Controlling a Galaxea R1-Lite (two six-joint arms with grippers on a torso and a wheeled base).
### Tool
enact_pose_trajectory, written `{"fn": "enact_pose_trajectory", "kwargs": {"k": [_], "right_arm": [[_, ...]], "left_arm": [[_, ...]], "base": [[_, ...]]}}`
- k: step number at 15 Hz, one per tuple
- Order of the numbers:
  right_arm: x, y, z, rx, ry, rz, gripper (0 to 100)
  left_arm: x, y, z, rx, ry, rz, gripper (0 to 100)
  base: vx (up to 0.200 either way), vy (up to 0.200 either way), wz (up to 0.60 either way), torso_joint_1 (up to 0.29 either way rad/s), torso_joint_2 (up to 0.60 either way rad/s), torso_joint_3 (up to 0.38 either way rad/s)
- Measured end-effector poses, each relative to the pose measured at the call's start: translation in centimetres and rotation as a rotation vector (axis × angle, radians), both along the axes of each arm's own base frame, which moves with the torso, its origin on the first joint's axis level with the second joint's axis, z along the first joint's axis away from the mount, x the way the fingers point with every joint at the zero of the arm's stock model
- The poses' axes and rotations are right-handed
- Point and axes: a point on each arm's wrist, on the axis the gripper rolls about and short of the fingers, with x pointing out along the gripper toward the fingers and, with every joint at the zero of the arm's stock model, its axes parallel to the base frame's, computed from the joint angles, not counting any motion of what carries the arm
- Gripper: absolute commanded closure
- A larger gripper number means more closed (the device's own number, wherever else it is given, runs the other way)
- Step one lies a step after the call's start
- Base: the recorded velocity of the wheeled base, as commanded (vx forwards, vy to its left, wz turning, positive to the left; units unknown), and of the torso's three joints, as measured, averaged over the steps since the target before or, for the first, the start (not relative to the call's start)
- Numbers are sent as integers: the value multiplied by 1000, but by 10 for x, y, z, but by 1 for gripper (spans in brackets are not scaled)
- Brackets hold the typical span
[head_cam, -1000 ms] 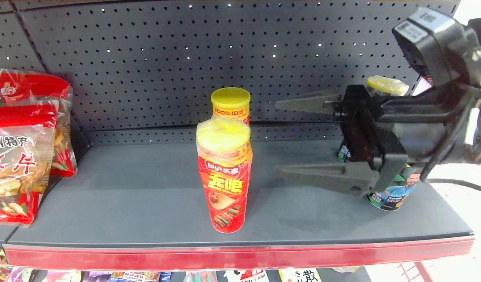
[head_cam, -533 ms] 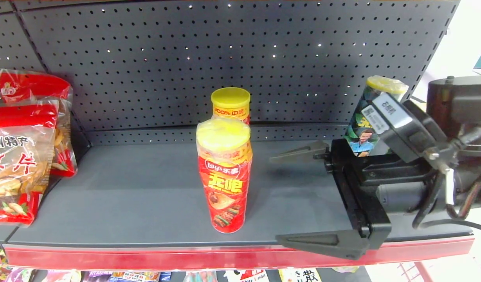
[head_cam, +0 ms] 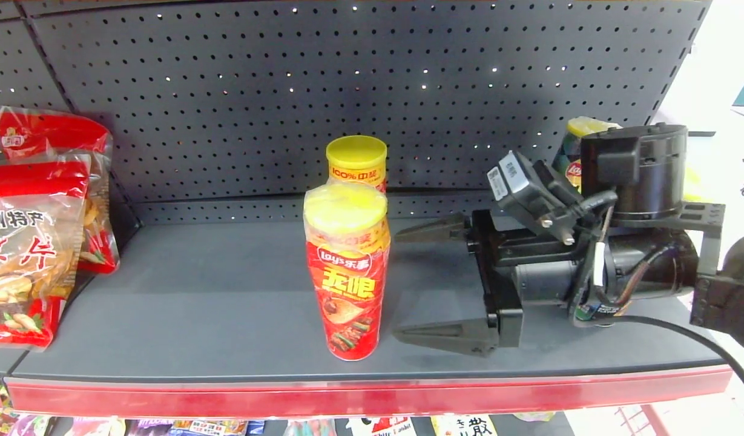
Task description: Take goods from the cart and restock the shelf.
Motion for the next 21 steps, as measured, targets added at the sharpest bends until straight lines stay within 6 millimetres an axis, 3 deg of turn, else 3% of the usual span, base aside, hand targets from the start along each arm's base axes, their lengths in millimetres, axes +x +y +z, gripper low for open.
{"fn": "enact_pose_trajectory", "kwargs": {"k": [8,21], "right_arm": [[37,5,-13,-19,6,-56,0],[53,6,-17,-22,11,-81,0]], "left_arm": [[0,0,0,0,0,0,0],[0,0,0,0,0,1,0]], "base": [[0,0,0,0,0,0],[0,0,0,0,0,0]]}}
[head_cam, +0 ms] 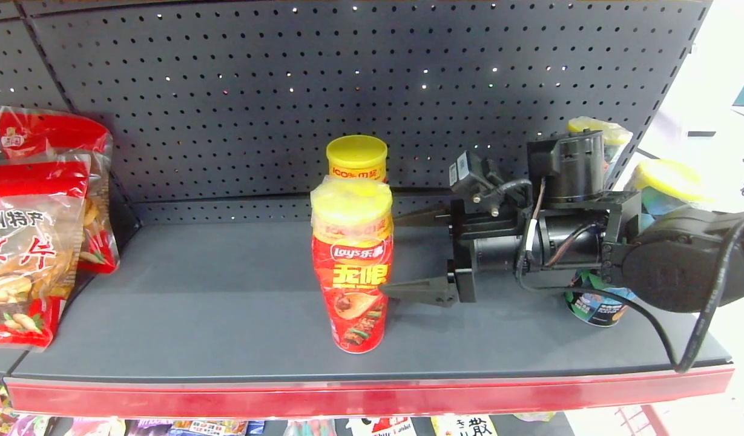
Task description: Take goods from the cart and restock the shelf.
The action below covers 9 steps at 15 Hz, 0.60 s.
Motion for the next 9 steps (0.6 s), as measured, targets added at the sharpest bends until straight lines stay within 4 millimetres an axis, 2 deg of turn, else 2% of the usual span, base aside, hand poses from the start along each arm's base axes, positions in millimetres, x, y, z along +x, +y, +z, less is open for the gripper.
{"fn": "enact_pose_trajectory", "kwargs": {"k": [9], "right_arm": [[-13,-6,4,3,7,5,0]], "left_arm": [[0,0,0,0,0,-1,0]], "base": [[0,0,0,0,0,0]]}}
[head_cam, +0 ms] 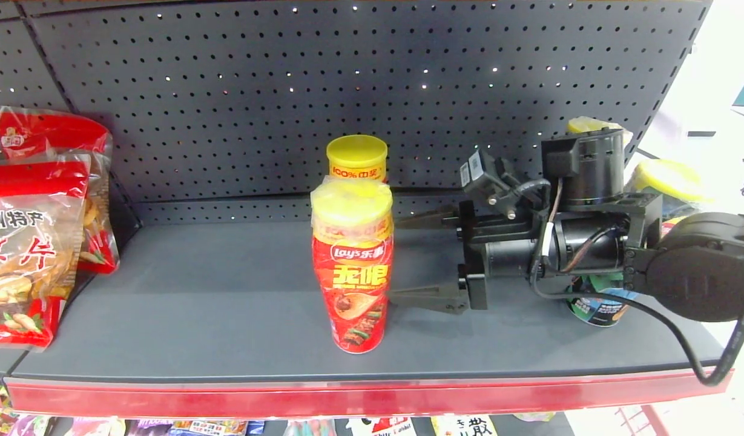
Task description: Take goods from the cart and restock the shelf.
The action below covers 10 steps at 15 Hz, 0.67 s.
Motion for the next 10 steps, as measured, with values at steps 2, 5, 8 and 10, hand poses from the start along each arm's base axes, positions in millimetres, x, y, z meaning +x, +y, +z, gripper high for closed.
{"fn": "enact_pose_trajectory", "kwargs": {"k": [2,5,8,10], "right_arm": [[-6,-4,1,-2,3,0,0],[-11,-14,9,11,-13,-19,0],[-17,-27,29,50,-59,-48,0],[-25,-37,53,101,-106,-69,0]], "left_arm": [[0,0,0,0,0,0,0],[0,0,0,0,0,0,0],[0,0,0,0,0,0,0],[0,0,0,0,0,0,0]], "base": [[0,0,0,0,0,0],[0,0,0,0,0,0],[0,0,0,0,0,0],[0,0,0,0,0,0]]}}
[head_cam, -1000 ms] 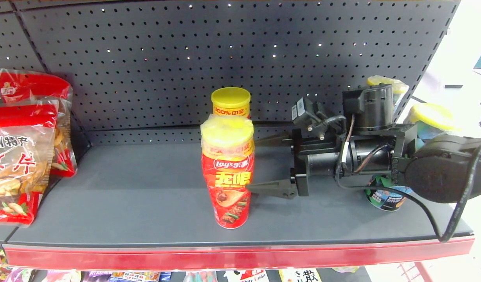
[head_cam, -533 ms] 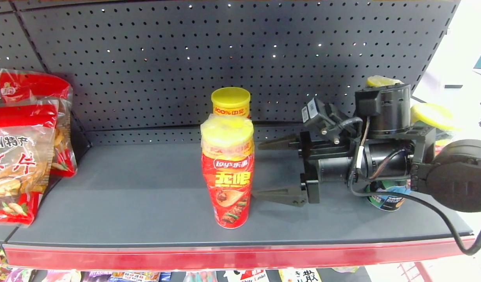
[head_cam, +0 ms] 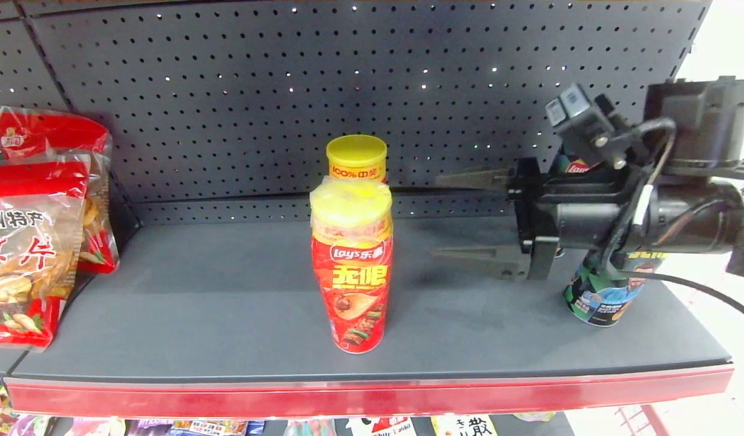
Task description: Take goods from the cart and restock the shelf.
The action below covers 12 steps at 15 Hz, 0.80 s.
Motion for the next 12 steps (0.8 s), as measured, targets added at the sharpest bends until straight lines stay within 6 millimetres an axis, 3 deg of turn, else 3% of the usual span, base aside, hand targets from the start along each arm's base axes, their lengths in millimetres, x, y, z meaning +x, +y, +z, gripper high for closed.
{"fn": "enact_pose_trajectory", "kwargs": {"k": [3,5,7,9,12], "right_arm": [[-22,-14,41,94,-70,-27,0],[-48,-30,65,159,-111,-62,0],[-77,-49,75,213,-114,-127,0],[-107,-71,68,257,-78,-225,0],[-144,-103,28,277,-13,-410,0]], "left_arm": [[0,0,0,0,0,0,0],[0,0,0,0,0,0,0],[0,0,0,0,0,0,0],[0,0,0,0,0,0,0],[0,0,0,0,0,0,0]], "base": [[0,0,0,0,0,0],[0,0,0,0,0,0],[0,0,0,0,0,0],[0,0,0,0,0,0],[0,0,0,0,0,0]]}}
